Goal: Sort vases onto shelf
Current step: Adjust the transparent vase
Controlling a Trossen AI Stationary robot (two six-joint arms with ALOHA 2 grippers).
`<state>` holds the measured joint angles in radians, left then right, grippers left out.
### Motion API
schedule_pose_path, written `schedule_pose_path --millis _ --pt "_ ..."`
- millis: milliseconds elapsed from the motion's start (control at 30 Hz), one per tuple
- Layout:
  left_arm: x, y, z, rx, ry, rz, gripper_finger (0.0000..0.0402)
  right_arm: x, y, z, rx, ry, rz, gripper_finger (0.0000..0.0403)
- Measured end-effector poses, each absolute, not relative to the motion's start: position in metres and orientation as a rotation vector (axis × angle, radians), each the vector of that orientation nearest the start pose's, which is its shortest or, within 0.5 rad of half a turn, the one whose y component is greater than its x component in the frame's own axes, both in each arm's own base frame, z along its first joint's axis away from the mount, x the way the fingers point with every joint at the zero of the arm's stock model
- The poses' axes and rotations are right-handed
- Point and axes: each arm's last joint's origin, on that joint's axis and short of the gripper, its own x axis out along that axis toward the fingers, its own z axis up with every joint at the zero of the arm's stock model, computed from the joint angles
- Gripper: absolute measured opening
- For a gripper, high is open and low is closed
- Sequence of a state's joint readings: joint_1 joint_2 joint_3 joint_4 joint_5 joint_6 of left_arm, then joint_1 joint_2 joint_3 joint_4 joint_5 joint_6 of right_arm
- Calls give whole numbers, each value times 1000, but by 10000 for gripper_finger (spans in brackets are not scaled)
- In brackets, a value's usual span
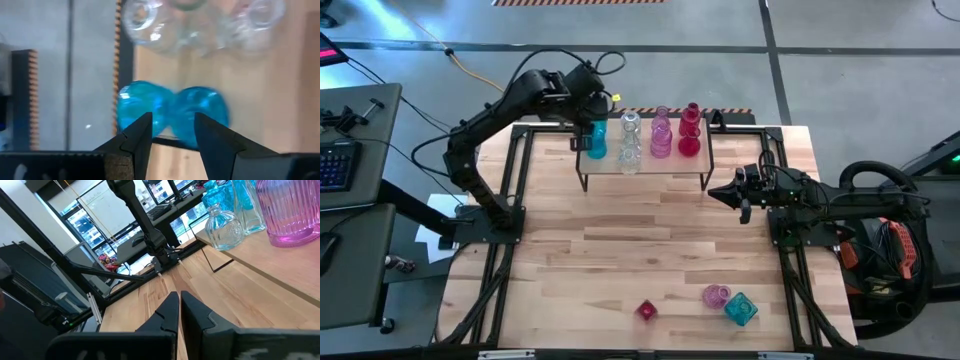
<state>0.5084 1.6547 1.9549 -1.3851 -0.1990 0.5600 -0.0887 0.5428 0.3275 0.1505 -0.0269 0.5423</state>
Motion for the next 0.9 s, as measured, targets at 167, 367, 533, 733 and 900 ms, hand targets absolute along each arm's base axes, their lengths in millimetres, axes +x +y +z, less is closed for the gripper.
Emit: schedule_pose_path --millis 167,367,533,733,900 --pt "268 139 410 179 1180 246 135 142 -12 240 545 47 -78 1" --pt "274 120 411 57 1127 142 135 142 -12 240 546 47 -78 1" --pt "277 109 417 4 1053 106 135 142 -12 240 545 47 -78 1" --pt "281 103 418 -52 1032 131 135 142 -12 240 545 46 -78 1" --pt "283 100 418 -110 1022 169 136 142 -12 240 545 46 -78 1"
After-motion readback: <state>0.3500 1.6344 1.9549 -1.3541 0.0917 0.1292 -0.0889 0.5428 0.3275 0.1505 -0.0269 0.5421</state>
